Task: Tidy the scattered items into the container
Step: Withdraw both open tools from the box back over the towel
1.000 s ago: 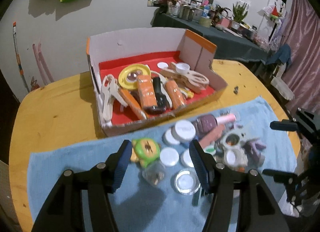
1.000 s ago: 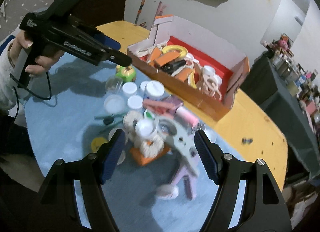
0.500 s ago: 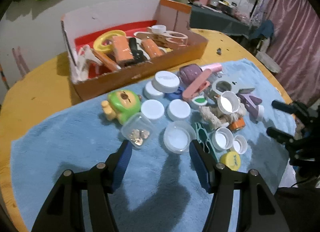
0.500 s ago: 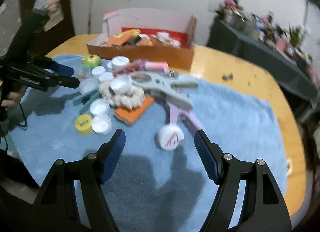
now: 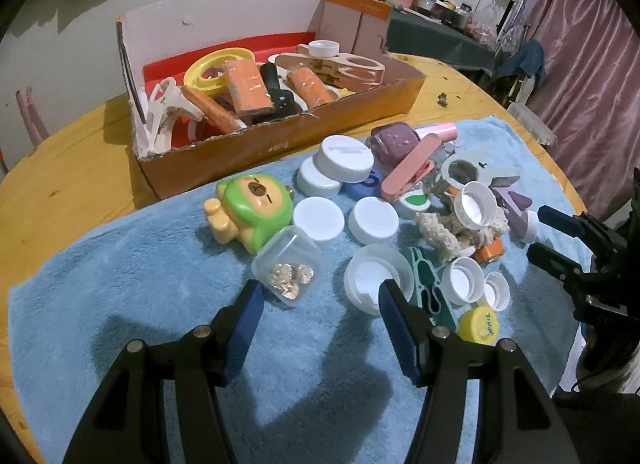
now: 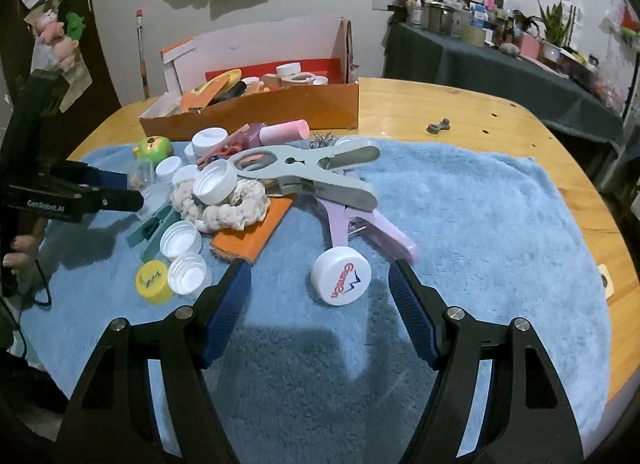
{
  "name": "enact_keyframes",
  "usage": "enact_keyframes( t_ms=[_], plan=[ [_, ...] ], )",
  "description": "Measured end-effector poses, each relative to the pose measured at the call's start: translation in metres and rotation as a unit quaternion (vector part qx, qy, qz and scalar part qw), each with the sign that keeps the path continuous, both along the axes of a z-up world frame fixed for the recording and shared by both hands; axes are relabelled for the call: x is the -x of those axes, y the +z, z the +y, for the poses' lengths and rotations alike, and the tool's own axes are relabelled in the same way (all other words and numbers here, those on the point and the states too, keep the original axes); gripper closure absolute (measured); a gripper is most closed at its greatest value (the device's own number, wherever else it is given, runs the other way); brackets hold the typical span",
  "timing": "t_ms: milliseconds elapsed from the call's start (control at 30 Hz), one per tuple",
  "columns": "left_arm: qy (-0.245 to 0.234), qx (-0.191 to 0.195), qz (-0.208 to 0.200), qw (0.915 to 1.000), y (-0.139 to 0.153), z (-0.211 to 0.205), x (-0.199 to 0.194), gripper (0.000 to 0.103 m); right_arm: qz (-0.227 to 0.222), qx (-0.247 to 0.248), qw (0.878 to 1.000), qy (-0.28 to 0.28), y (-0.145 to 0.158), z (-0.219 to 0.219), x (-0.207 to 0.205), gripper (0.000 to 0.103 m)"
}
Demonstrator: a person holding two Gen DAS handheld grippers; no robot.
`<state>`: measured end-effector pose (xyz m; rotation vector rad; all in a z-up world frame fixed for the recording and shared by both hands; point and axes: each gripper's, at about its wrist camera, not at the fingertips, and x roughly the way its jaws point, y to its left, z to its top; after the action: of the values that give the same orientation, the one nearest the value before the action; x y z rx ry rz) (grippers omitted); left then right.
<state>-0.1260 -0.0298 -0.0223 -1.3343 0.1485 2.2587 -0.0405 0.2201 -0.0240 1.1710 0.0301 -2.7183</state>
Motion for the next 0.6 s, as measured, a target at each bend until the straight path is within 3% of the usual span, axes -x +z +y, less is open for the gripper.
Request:
enact_keyframes(
  t_ms=[133,600],
  plan=[
    [-0.001,-0.004,0.001,1.0000,-0.0013,-0.0007,0.0014,0.041,-0.001,0.003,1.000,-0.001,-0.0019,0.0002,0.0022,0.033],
    [-0.002,-0.008,0.000,1.0000,-0.0034,-0.0005,0.0049,0.043,-0.018,0.030,0.999,-0.009,-0.0088,0.0057,0.0075,0.052]
  ],
)
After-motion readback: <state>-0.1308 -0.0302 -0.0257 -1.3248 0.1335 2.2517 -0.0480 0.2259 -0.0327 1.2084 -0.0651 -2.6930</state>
